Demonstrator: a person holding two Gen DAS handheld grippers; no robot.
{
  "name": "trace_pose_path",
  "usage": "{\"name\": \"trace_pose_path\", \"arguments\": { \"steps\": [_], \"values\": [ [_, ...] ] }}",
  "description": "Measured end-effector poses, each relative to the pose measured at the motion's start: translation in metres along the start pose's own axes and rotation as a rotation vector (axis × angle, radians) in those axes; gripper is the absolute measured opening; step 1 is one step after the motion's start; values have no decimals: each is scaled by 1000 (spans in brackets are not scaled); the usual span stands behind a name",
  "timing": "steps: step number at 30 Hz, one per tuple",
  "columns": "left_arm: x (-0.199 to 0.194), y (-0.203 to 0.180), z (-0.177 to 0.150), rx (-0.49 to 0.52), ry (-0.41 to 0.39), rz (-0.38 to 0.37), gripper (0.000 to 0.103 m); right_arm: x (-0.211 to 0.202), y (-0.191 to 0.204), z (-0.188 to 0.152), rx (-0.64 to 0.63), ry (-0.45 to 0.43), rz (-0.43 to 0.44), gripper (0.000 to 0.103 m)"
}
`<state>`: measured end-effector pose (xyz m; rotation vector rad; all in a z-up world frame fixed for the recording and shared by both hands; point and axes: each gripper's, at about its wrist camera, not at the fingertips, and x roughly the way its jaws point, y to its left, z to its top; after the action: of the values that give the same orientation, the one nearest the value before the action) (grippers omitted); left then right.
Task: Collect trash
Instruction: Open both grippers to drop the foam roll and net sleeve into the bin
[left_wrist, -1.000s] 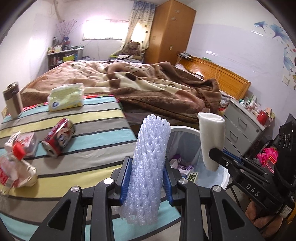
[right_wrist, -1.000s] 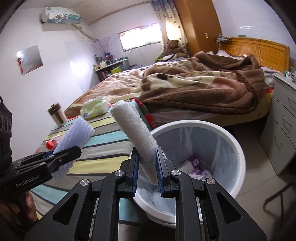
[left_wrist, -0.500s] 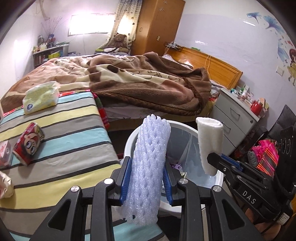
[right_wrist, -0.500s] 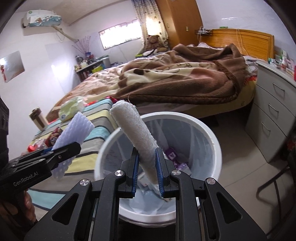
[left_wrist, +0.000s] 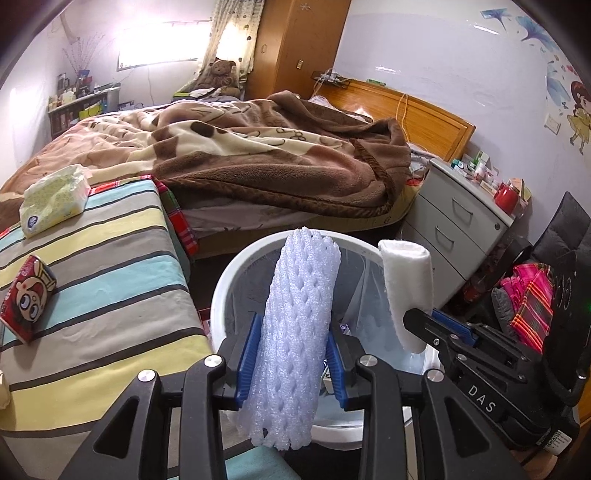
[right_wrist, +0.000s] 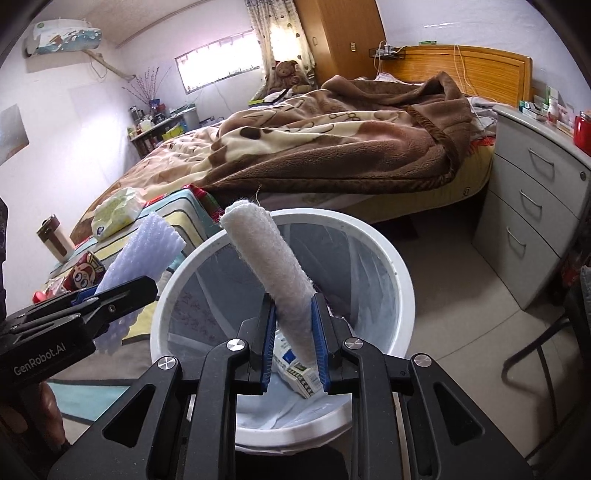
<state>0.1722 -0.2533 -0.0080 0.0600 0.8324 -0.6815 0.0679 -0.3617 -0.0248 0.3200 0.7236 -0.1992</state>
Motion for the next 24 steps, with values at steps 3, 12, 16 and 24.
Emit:
{"name": "trace_pose_path", "arguments": {
  "steps": [3,12,16,24],
  "values": [
    [2,1,0,-5,-1,-5,45,1,-3,0,10,9,-15,29],
    [-4,4,-2,-20,-11,-15,54,-4,-1,0,20,-1,-16,53],
    [-12,7,-3,-27,-23,-9,58,-5,3,0,15,-6,-15,53],
    [-32,20,-8,-49,-45,12,58,-8,13,0,-5,-15,-6,61]
  ]
}}
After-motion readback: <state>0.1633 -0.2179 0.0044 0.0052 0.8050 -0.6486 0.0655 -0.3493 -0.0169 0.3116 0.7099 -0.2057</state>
